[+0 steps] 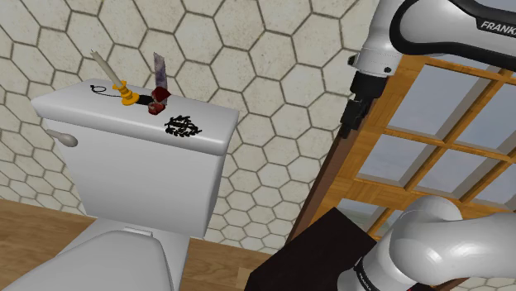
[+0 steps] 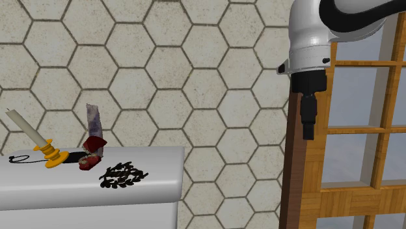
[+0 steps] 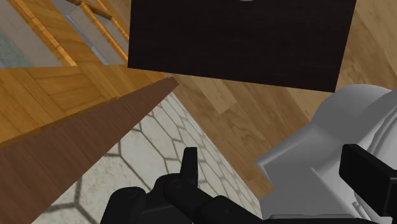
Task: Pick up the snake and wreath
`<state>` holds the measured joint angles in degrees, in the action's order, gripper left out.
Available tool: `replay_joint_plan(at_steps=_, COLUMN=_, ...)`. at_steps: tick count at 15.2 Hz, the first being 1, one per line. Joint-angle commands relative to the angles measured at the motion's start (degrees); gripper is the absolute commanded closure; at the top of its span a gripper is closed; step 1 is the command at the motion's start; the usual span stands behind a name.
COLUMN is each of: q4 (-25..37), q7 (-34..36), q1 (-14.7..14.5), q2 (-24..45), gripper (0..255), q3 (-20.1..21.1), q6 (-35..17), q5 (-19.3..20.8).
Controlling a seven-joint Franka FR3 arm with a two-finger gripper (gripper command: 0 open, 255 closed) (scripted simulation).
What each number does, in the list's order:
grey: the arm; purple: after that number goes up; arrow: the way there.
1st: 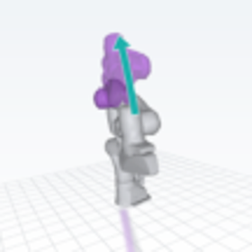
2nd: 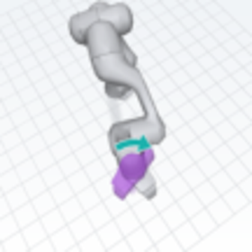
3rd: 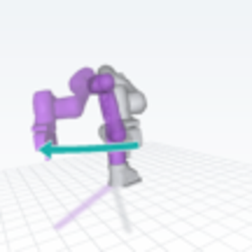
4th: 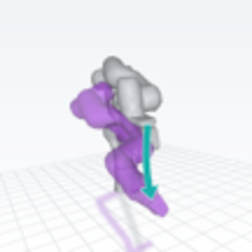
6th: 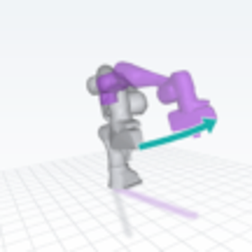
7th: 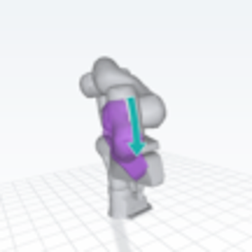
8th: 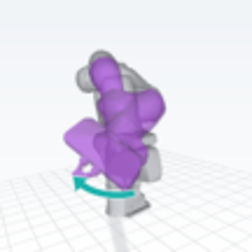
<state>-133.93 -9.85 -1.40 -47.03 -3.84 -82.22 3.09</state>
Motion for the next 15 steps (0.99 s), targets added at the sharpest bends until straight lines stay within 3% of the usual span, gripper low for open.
replay_joint_plan(at_steps=1, q4=0.0, q7=0.0, q1=0.0, q2=0.0, gripper=0, q3=0.0, q6=0.0, q5=0.0)
replay_joint_plan(at_steps=15, q4=14.5, q7=9.5, q1=-5.5, q2=22.4, gripper=0, q3=12.1, q6=-9.2, q5=-5.0)
